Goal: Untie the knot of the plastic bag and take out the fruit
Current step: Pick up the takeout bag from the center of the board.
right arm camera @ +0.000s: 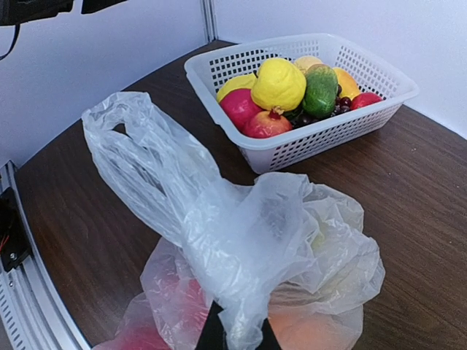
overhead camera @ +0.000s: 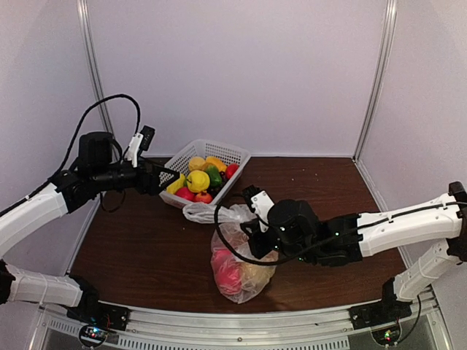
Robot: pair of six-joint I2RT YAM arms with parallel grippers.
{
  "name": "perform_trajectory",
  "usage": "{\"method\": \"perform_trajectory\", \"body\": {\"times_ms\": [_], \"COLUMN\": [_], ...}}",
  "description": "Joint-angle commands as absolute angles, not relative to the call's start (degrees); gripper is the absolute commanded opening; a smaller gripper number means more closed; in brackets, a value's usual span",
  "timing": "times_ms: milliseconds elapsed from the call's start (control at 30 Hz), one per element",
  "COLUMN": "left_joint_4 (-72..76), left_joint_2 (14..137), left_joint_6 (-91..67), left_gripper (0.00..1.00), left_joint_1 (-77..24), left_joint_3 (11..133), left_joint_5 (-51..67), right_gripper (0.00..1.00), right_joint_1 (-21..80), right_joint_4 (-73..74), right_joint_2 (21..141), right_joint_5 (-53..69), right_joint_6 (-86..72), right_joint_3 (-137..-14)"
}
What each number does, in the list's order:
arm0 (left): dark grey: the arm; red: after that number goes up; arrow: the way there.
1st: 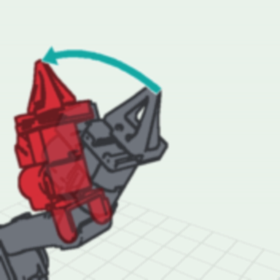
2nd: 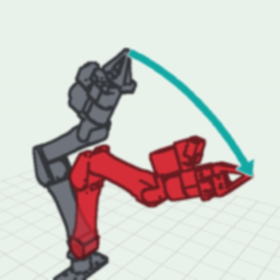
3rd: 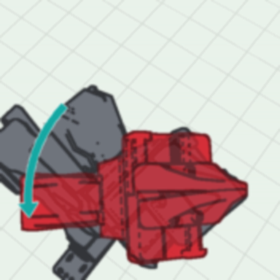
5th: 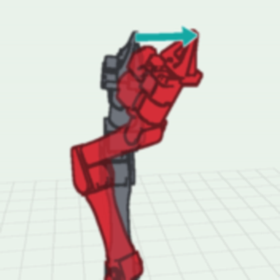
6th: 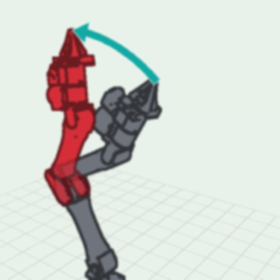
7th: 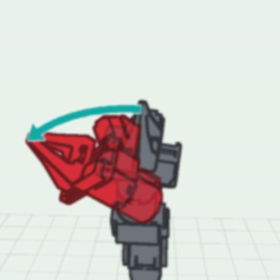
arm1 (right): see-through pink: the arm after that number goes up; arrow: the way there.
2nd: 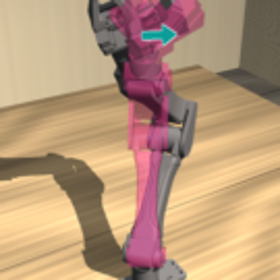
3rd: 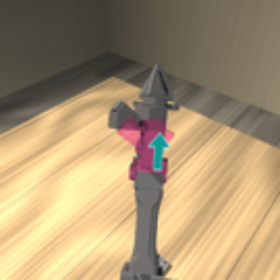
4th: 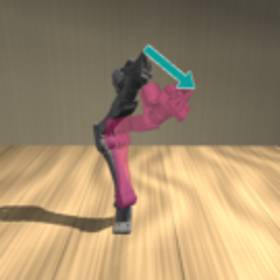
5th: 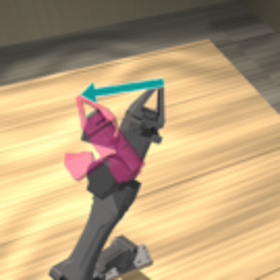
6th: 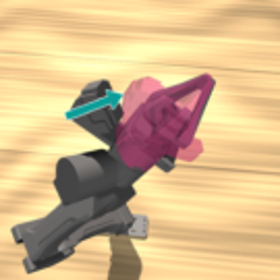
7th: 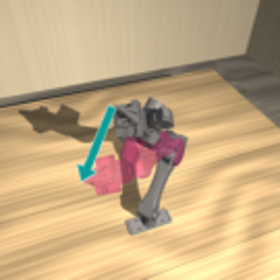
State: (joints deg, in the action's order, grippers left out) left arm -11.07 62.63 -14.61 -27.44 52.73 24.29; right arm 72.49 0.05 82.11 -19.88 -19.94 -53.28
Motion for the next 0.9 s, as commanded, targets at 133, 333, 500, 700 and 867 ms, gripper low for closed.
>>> {"method": "perform_trajectory", "body": {"times_ms": [133, 333, 500, 700, 867], "left_joint_4": [-11.96, -10.95, -8.38, -9.32, -9.63], "left_joint_2": [60.03, 58.60, 57.57, 60.34, 63.40], "left_joint_6": [-11.50, -8.98, -9.21, -9.54, -9.37], "left_gripper": [0.87, 0.87, 0.87, 0.84, 0.78], "left_joint_1": [-29.82, -34.53, -36.66, -44.66, -53.07], "left_joint_3": [54.08, 52.74, 51.34, 52.11, 52.15], "left_joint_5": [19.78, 17.18, 17.65, 17.94, 18.05], "right_gripper": [0.42, 0.67, 0.76, 0.89, 0.93], "right_joint_1": [74.58, 75.62, 75.85, 75.76, 75.34], "right_joint_4": [-1.87, -2.93, 0.10, 4.78, 3.66], "right_joint_2": [84.63, 79.73, 74.28, 68.43, 62.89], "right_joint_5": [-27.60, -27.62, -31.43, -35.65, -35.67], "right_joint_6": [-26.43, -28.93, -30.73, -31.54, -33.70], "right_joint_3": [-54.16, -52.82, -51.74, -47.70, -42.06]}}
